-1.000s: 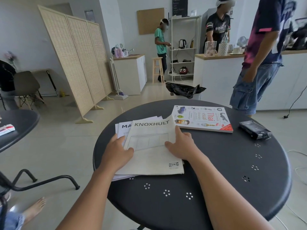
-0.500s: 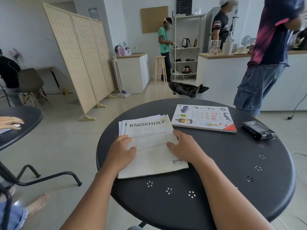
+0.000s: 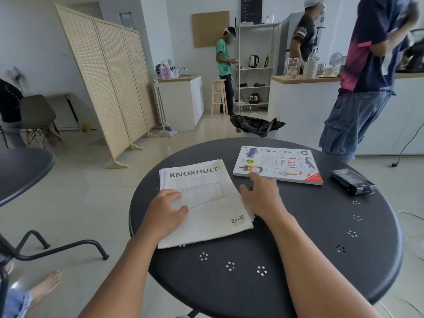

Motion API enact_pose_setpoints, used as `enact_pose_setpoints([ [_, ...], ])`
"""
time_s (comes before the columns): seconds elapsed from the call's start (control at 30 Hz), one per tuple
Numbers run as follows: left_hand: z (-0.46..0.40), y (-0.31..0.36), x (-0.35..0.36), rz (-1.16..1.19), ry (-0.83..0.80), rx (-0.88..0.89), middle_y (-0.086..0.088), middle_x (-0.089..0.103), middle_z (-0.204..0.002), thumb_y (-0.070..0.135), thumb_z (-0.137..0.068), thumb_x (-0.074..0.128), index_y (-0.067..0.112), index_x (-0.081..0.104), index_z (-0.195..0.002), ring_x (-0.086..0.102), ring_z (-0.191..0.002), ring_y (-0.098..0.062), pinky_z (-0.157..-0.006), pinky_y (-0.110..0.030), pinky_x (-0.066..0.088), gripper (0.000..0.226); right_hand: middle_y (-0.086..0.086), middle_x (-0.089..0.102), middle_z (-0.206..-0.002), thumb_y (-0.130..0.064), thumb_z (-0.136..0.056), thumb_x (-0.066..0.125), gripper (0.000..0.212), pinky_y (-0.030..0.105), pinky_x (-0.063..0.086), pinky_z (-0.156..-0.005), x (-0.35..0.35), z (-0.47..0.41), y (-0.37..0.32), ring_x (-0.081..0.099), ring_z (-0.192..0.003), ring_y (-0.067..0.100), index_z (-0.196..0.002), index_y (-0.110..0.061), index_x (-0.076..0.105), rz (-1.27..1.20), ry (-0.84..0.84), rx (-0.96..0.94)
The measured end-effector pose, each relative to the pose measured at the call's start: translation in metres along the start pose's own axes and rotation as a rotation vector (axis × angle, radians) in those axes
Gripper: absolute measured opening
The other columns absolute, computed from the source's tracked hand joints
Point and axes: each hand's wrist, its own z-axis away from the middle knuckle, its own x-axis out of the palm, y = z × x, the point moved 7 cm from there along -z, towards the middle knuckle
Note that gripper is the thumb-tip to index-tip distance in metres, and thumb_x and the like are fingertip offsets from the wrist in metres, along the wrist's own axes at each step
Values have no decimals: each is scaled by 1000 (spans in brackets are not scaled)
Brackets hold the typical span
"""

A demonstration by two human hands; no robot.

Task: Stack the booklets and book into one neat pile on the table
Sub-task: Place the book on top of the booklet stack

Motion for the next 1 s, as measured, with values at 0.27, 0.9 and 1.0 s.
enact_pose_setpoints([
  [0.27, -6, 27, 14, -254, -52, 14, 10, 43, -145, 38, -92, 48, 22, 52, -140, 45, -129, -20, -114, -41, 32, 51, 3, 3, -171, -65, -97, 34, 81, 58, 4, -122, 4, -32, 47, -6, -157, 32, -162, -24, 10, 365, -90, 63],
  [0.9, -94, 108, 94, -184, -116, 257, 6, 42, -150, 43, -95, 48, 22, 51, -140, 43, -135, -20, -110, -41, 39, 49, 2, 45, -145, -67, -96, 34, 59, 54, 9, -123, -7, -52, 62, 25, -148, 35, -129, -22, 51, 234, 122, 131],
  [1.0, -114, 126, 104, -138, -104, 265, 6, 43, -147, 44, -95, 49, 22, 50, -139, 45, -132, -19, -106, -40, 42, 50, 0, 50, -118, -60, -91, 53, 43, 50, 25, -117, -21, -55, 68, 44, -126, 29, -108, -21, 57, 197, 224, 169],
])
